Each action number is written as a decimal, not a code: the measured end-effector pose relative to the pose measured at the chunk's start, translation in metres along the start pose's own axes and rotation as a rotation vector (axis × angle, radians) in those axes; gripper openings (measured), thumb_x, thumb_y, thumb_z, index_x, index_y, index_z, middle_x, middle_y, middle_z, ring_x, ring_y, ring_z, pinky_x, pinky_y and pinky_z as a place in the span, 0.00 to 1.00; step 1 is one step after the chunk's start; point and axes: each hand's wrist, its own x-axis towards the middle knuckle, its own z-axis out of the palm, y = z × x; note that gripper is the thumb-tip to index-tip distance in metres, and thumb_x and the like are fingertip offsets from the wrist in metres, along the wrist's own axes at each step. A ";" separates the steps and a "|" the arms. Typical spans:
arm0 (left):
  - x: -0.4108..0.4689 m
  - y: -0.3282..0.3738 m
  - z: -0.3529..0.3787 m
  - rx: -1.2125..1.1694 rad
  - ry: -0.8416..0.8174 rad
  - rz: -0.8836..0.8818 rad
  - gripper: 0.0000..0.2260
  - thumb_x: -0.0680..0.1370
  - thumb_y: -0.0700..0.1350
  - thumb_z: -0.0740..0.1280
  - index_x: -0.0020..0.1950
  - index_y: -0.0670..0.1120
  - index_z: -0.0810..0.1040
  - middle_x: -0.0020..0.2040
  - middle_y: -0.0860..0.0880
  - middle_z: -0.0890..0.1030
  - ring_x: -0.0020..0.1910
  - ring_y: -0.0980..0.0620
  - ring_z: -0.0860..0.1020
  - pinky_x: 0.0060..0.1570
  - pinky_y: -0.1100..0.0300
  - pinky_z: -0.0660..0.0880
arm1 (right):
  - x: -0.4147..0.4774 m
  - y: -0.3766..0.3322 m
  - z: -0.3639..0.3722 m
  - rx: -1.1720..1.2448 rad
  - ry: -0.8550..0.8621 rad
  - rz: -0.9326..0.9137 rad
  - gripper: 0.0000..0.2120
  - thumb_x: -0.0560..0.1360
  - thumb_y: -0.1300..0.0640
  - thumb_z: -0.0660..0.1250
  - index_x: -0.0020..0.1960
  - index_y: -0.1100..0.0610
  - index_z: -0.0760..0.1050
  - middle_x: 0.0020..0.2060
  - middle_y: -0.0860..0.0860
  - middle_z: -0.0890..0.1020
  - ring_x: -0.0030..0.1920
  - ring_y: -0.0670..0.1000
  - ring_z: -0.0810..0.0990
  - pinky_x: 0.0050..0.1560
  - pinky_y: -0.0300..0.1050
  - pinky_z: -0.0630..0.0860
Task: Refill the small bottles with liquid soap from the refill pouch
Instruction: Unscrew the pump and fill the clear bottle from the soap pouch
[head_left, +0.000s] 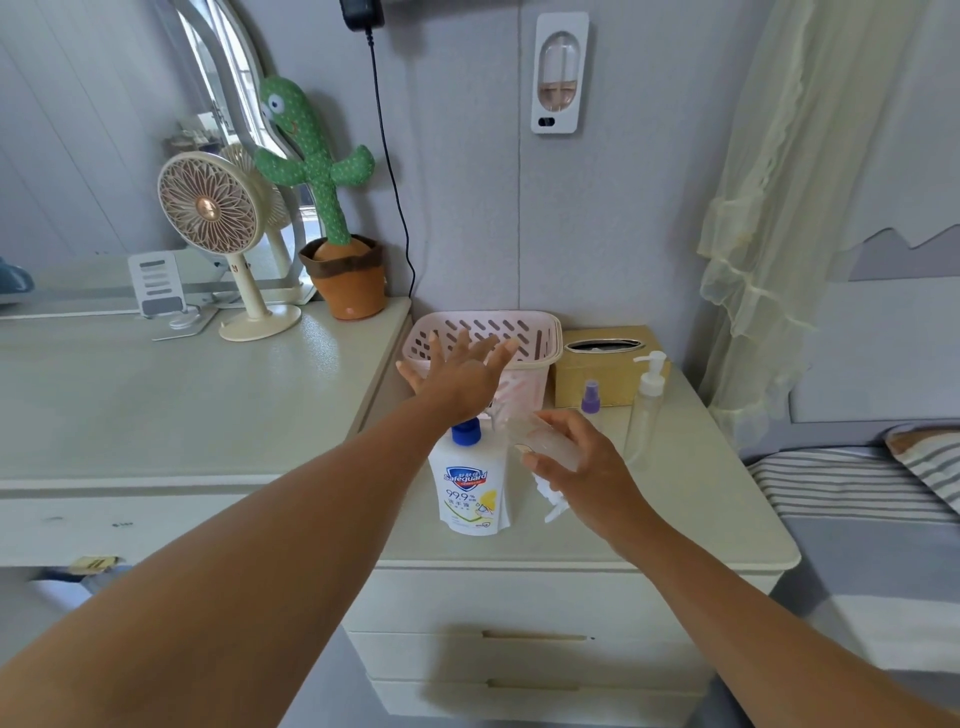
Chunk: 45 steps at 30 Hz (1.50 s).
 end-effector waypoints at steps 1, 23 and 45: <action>-0.001 -0.001 0.001 -0.020 0.003 0.009 0.27 0.79 0.66 0.39 0.77 0.60 0.52 0.79 0.50 0.45 0.76 0.43 0.36 0.68 0.31 0.34 | 0.000 0.000 0.000 0.002 0.001 -0.001 0.19 0.73 0.52 0.70 0.63 0.46 0.70 0.54 0.39 0.76 0.56 0.42 0.74 0.56 0.42 0.75; -0.012 0.000 0.008 -0.008 -0.022 -0.053 0.27 0.79 0.65 0.38 0.76 0.61 0.53 0.79 0.54 0.48 0.77 0.45 0.39 0.66 0.32 0.32 | -0.005 0.003 0.004 0.011 -0.020 0.005 0.19 0.73 0.55 0.71 0.62 0.48 0.71 0.51 0.36 0.75 0.54 0.38 0.73 0.54 0.40 0.74; -0.004 0.001 -0.002 -0.102 -0.007 -0.090 0.30 0.78 0.67 0.38 0.76 0.57 0.59 0.78 0.51 0.54 0.77 0.44 0.42 0.67 0.30 0.33 | -0.003 -0.005 0.003 0.009 0.009 -0.002 0.17 0.74 0.54 0.70 0.60 0.46 0.70 0.50 0.34 0.74 0.52 0.34 0.72 0.47 0.29 0.69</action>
